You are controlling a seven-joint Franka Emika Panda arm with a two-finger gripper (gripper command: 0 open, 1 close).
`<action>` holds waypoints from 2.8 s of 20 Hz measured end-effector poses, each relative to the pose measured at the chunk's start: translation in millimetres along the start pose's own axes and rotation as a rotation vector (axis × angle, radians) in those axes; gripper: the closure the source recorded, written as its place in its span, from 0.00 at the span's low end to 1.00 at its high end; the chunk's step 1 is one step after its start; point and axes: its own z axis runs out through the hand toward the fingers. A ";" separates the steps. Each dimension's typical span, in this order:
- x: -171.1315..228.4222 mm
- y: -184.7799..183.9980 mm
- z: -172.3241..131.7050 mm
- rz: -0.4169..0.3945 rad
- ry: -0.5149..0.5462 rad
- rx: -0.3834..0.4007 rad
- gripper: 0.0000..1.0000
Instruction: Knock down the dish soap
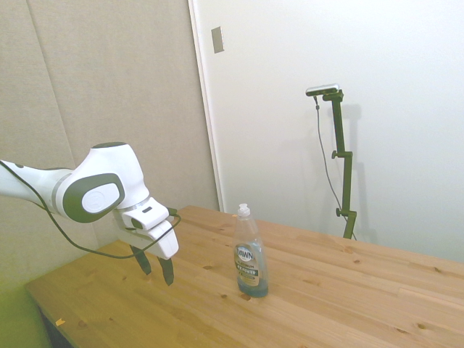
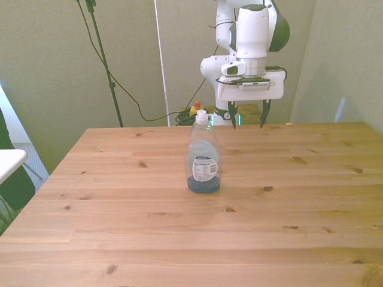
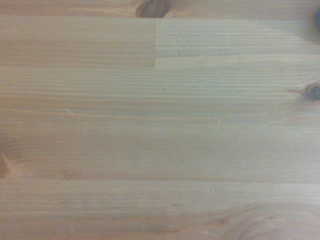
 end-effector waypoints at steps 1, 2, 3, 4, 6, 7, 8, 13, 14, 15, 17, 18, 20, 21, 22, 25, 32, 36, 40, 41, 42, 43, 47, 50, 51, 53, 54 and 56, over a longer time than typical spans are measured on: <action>0.1 -0.1 0.4 0.000 -0.001 -0.001 0.00; 0.2 0.0 0.6 0.000 0.000 -0.001 0.00; 1.1 0.7 0.2 -0.001 0.003 -0.002 1.00; 3.4 2.4 -0.5 0.000 0.009 -0.002 1.00; 12.2 10.4 -2.3 0.009 0.026 -0.010 1.00; 18.1 15.2 -4.1 0.020 0.033 -0.012 1.00; 24.7 19.6 -7.0 0.029 0.044 -0.015 1.00; 53.8 30.9 -25.5 0.078 0.077 -0.004 1.00; 60.4 31.6 -29.1 0.088 0.082 0.001 1.00; 67.3 32.0 -31.6 0.099 0.085 0.004 1.00; 80.9 32.3 -35.4 0.117 0.090 0.007 1.00; 87.9 32.8 -36.3 0.124 0.095 0.004 1.00; 103.0 34.4 -37.3 0.139 0.107 -0.007 1.00; 110.6 35.6 -37.0 0.148 0.110 -0.010 1.00; 118.8 36.9 -36.9 0.158 0.111 -0.012 1.00; 143.0 39.7 -35.9 0.187 0.115 -0.014 1.00; 182.7 29.5 -23.8 0.236 0.118 -0.019 1.00; 198.2 10.7 -17.6 0.272 0.131 -0.001 1.00; 213.3 -8.9 -15.4 0.320 0.150 0.025 1.00; 217.7 -13.6 -15.4 0.331 0.154 0.030 1.00; 222.5 -18.1 -15.4 0.342 0.157 0.037 1.00; 228.0 -22.7 -14.8 0.352 0.159 0.044 1.00; 249.2 -40.5 -11.8 0.387 0.173 0.074 1.00; 262.5 -56.8 -9.0 0.403 0.185 0.087 1.00; 266.7 -62.5 -7.2 0.407 0.189 0.090 1.00; 275.5 -72.4 -3.2 0.417 0.198 0.096 1.00; 280.1 -77.5 -2.2 0.424 0.205 0.101 1.00; 288.2 -89.9 -2.3 0.434 0.219 0.115 1.00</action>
